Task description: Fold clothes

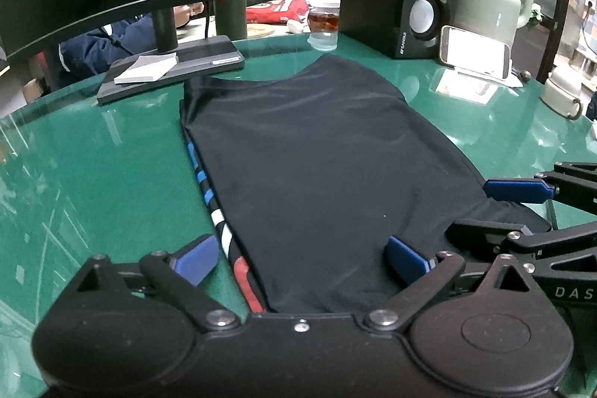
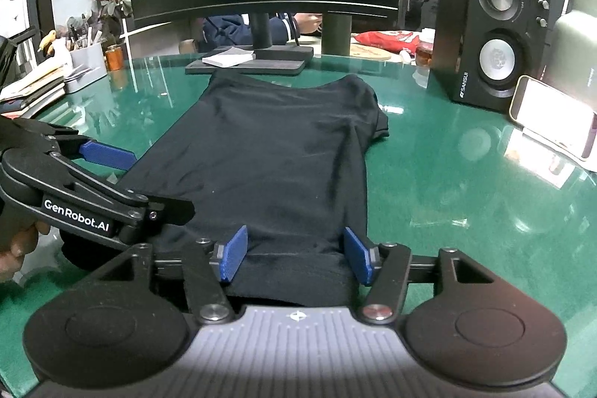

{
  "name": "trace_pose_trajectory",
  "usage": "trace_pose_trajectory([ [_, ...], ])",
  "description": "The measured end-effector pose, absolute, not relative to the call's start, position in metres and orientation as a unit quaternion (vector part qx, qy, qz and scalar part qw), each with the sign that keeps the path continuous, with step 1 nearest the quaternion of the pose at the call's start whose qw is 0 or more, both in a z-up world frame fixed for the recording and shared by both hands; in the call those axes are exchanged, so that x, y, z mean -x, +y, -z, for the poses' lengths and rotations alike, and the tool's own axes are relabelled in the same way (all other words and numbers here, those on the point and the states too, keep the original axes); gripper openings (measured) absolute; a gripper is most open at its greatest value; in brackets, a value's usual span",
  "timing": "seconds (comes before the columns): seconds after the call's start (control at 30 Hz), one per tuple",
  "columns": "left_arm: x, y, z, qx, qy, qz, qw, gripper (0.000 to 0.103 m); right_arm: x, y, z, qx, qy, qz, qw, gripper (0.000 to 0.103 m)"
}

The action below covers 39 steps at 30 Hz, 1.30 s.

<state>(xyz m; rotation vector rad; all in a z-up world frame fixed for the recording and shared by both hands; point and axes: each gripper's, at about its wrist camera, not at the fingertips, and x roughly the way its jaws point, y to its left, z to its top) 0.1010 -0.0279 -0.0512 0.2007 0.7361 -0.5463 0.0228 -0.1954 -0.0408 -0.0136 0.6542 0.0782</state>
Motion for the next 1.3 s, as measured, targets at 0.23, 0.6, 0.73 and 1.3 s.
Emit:
trace_pose_trajectory([
  [0.23,-0.109,-0.032,0.051,-0.094,0.353,0.256,0.895,0.100,-0.040,-0.200,0.042,0.004,0.321,-0.033,0.947,0.058],
  [0.6,-0.108,-0.033,0.051,-0.093,0.353,0.254,0.896,0.100,-0.039,-0.200,0.043,0.002,0.321,-0.033,0.947,0.060],
  [0.73,-0.109,-0.032,0.051,-0.092,0.353,0.254,0.896,0.100,-0.039,-0.200,0.042,0.001,0.321,-0.032,0.947,0.063],
  [1.3,-0.109,-0.034,0.050,-0.089,0.356,0.248,0.896,0.102,-0.040,-0.209,0.043,-0.020,0.326,-0.014,0.945,0.081],
])
